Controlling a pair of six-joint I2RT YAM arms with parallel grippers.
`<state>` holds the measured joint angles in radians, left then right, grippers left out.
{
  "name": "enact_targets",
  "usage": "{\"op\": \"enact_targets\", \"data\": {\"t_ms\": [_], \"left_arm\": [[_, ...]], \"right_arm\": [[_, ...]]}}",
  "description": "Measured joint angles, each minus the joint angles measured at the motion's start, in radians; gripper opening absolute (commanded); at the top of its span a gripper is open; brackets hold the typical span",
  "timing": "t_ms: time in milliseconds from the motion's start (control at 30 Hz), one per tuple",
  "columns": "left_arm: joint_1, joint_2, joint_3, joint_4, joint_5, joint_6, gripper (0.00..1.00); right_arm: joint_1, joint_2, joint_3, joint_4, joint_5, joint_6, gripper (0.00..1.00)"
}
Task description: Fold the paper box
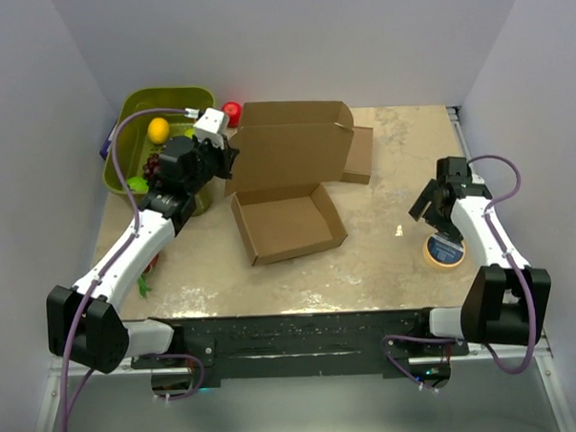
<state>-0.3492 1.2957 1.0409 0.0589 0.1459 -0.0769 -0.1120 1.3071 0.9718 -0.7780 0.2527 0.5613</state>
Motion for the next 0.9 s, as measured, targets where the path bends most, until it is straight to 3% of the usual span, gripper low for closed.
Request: {"op": "enact_targets", "data": {"t_ms": [300, 367, 500, 533, 600, 900], "left_arm": [[0.049, 0.000, -0.002, 0.000, 0.004, -0.019, 0.00], [0.049, 0.000, -0.002, 0.000, 0.007, -0.019, 0.00], [0.049, 0.000, -0.004, 0.000, 0.012, -0.020, 0.00], [0.049, 0.000, -0.005, 0.001, 0.014, -0.021, 0.00], [0.049, 0.000, -0.006, 0.002, 0.020, -0.022, 0.00], [0.049, 0.000, -0.007, 0.007, 0.053, -0.035, 0.00]], "right_arm": [[0.002, 0.158, -0.110, 0.077, 0.134, 0.051, 0.69], [0.002, 0.166, -0.112, 0.087, 0.166, 0.052, 0.58], [0.002, 0.163, -0.140, 0.135, 0.196, 0.050, 0.26], [0.003, 0.161, -0.145, 0.155, 0.198, 0.050, 0.13], [0.003, 0.156, -0.155, 0.198, 0.195, 0.048, 0.00], [-0.006, 0.088, -0.200, 0.260, 0.128, 0.037, 0.00]]}}
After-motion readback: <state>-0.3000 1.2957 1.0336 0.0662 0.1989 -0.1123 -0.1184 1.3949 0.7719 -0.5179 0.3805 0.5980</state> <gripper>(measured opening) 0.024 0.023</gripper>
